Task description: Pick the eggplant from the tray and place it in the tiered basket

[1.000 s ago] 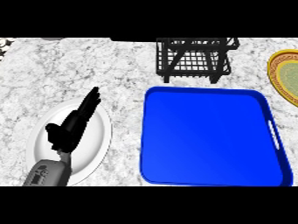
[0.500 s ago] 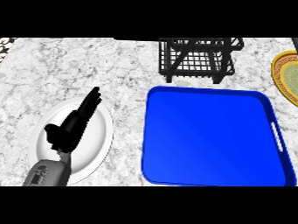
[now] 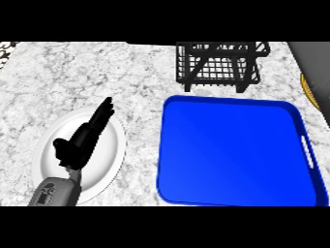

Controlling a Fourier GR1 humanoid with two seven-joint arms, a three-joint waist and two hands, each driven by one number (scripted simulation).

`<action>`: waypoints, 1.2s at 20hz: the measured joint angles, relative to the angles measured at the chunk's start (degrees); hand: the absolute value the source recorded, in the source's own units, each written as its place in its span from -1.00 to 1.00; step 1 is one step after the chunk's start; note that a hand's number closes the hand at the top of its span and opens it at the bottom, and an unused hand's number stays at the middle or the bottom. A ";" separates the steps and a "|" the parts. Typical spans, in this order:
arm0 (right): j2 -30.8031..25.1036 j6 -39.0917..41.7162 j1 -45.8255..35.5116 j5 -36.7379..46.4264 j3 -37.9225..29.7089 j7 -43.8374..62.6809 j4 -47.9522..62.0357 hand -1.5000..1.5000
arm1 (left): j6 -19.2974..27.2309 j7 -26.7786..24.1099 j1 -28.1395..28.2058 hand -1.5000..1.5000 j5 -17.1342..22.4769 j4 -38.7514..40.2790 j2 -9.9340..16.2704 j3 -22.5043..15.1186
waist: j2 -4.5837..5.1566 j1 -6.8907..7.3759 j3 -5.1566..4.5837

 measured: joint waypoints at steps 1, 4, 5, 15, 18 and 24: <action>0.47 0.14 -0.62 -0.50 -0.60 0.82 0.55 1.00 | 0.44 0.49 -0.28 0.00 -0.23 -0.18 -0.31 -0.11 | -0.03 -0.10 0.03; 1.68 0.77 -1.60 -2.23 -2.61 3.16 2.40 1.00 | 0.31 0.33 -0.45 0.00 -0.37 0.22 0.00 0.19 | -0.11 -0.20 0.00; 1.84 1.14 -2.13 -3.21 -3.71 5.03 3.28 1.00 | 0.13 0.53 -0.78 0.00 -0.15 0.42 0.12 0.44 | -0.14 -0.21 -0.04; 1.05 1.07 -3.15 -11.61 -12.48 13.55 5.51 -1.00 | -0.20 0.30 -0.38 0.00 -0.08 0.53 0.37 1.04 | -0.56 -0.51 -0.28; -0.03 -3.79 -2.35 -11.39 -12.81 12.78 4.43 -1.00 | -0.21 1.02 -0.48 0.00 0.31 -0.43 0.37 1.36 | -0.29 -0.43 -0.15; -6.24 -15.65 -0.05 -8.96 -12.46 10.73 2.06 -1.00 | -0.14 0.89 0.20 0.00 0.00 -0.60 0.31 1.22 | -0.03 -0.85 -0.01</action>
